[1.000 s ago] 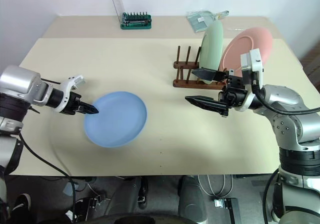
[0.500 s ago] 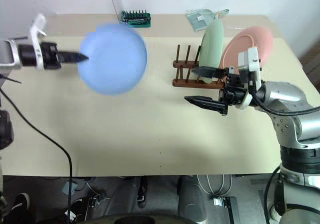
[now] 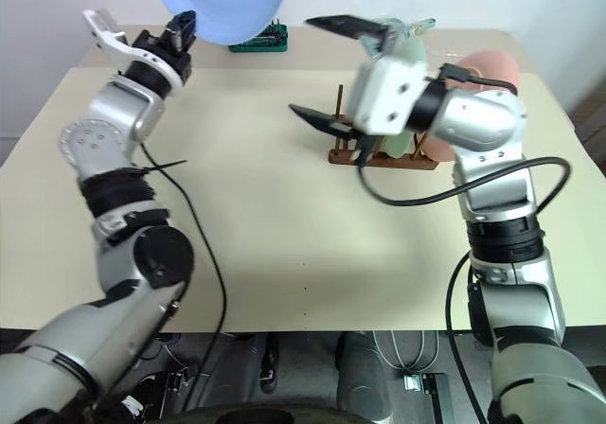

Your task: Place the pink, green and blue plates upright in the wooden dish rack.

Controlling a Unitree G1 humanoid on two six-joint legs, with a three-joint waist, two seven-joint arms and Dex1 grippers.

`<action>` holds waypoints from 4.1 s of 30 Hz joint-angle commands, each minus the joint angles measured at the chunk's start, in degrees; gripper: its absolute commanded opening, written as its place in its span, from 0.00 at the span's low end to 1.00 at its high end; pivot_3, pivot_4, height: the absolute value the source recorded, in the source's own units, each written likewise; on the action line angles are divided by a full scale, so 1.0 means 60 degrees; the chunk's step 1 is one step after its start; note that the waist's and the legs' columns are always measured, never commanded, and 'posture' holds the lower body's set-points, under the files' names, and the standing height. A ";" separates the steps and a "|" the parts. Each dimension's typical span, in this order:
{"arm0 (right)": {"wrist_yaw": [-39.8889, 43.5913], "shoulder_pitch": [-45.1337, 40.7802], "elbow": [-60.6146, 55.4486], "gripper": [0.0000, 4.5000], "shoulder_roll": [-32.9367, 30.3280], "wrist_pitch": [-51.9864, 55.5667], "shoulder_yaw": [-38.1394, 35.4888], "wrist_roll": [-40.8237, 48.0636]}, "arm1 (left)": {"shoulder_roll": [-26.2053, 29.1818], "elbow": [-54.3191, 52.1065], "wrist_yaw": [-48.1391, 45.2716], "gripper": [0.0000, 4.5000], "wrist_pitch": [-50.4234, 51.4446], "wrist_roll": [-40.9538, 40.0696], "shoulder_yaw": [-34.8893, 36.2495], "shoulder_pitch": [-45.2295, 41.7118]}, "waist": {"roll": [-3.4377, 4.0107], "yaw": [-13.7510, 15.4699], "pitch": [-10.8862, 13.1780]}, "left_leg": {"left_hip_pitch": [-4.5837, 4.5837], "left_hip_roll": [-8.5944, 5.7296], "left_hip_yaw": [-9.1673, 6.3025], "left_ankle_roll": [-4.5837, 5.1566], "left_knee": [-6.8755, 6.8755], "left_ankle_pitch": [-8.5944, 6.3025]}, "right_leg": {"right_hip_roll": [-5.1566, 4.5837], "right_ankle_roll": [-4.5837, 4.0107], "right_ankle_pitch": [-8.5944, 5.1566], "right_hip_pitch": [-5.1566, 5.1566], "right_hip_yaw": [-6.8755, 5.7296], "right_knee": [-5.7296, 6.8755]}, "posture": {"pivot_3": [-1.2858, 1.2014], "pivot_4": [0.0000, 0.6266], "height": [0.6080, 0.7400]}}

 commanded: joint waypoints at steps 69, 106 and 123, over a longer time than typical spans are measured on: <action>-0.9065 -0.1169 -0.0199 0.00 0.3982 1.1467 -0.6141 1.3218 | 0.6715 -0.3178 -0.9563 0.99 -0.2899 0.1404 -0.5551 0.4658 | 0.0033 -0.0229 -0.0012 | 0.0008 0.0008 -0.0013 0.0039 -0.0068 -0.0018 | 0.0014 -0.0014 0.0003 0.0003 -0.0004 -0.0034 | 0.52 0.24 0.88; -0.6367 -0.0501 -0.1094 0.98 0.2824 1.0337 -0.4544 1.1351 | 0.6474 -0.3375 -0.9482 1.00 -0.2531 0.1339 -0.5510 0.4509 | 0.0034 -0.0232 -0.0012 | 0.0008 0.0008 -0.0019 0.0043 -0.0068 -0.0020 | 0.0016 -0.0014 0.0003 0.0001 -0.0003 -0.0035 | 0.52 0.24 0.88; -0.5739 0.0387 0.4968 0.00 -0.2457 0.4485 -0.4919 0.4137 | 0.5623 -0.4190 -0.9501 1.00 -0.2896 0.1667 -0.6398 0.4851 | 0.0029 -0.0212 -0.0014 | 0.0010 0.0005 -0.0005 0.0054 -0.0066 -0.0026 | 0.0015 -0.0014 0.0003 0.0010 0.0005 -0.0086 | 0.52 0.24 0.88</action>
